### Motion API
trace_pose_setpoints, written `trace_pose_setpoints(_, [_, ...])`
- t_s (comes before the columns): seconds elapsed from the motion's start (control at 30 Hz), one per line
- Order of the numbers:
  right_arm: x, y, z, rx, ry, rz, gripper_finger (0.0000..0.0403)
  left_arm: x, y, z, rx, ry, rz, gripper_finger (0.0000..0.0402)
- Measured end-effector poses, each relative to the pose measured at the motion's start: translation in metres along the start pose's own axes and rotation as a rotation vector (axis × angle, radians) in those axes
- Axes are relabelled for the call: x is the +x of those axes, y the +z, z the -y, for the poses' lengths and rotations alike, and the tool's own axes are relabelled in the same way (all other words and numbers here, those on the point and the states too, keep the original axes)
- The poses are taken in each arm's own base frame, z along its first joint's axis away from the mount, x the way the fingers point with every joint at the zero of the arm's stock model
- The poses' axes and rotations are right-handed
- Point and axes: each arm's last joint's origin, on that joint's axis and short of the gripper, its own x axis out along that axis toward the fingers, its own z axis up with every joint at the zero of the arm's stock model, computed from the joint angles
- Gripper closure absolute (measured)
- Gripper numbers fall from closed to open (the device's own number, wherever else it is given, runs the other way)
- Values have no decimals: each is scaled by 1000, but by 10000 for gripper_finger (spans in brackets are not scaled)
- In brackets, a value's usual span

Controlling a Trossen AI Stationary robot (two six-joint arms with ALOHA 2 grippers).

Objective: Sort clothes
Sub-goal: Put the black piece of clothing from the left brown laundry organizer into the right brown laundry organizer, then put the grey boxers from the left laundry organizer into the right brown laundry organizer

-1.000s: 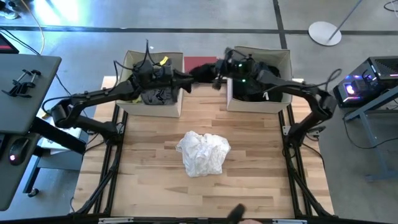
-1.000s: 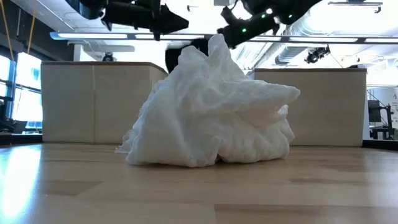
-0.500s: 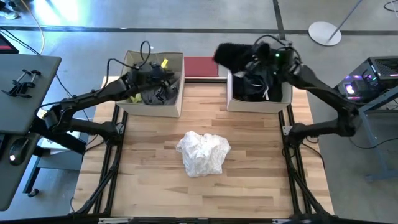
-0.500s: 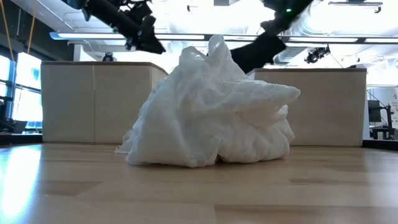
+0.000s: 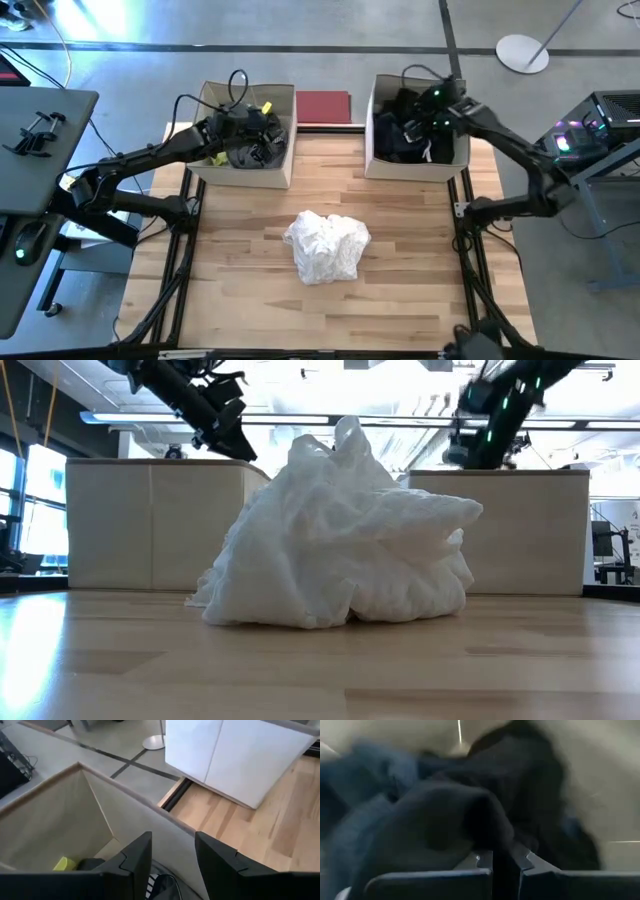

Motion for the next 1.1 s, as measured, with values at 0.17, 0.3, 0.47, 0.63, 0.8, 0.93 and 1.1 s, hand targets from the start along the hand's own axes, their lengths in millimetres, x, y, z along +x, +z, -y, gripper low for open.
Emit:
trace_pose_setpoints(0.17, [58, -27, -5, -10, 2, -67, 379, 0, -3, -2, -64, 68, -38, 259])
trace_pose_setpoints(0.3, [78, -34, -7, -2, 11, -136, 328, -1, -11, -5, -128, 187, -111, 259])
trace_pose_setpoints(0.47, [65, -14, -3, -37, 3, -80, 256, -2, -20, -17, -283, 324, -180, 258])
trace_pose_setpoints(0.63, [20, 24, 5, -84, -10, 123, 204, -5, -39, -37, -439, 446, -310, 258])
trace_pose_setpoints(0.8, [-22, 49, 8, -122, 118, 379, 177, 2, -57, -50, -485, 556, -309, 258])
trace_pose_setpoints(0.93, [-35, 53, 5, -149, 251, 479, 173, 11, -74, -55, -483, 532, -350, 265])
trace_pose_setpoints(1.1, [-29, 50, -2, -152, 358, 481, 173, 24, -81, -53, -486, 360, -386, 352])
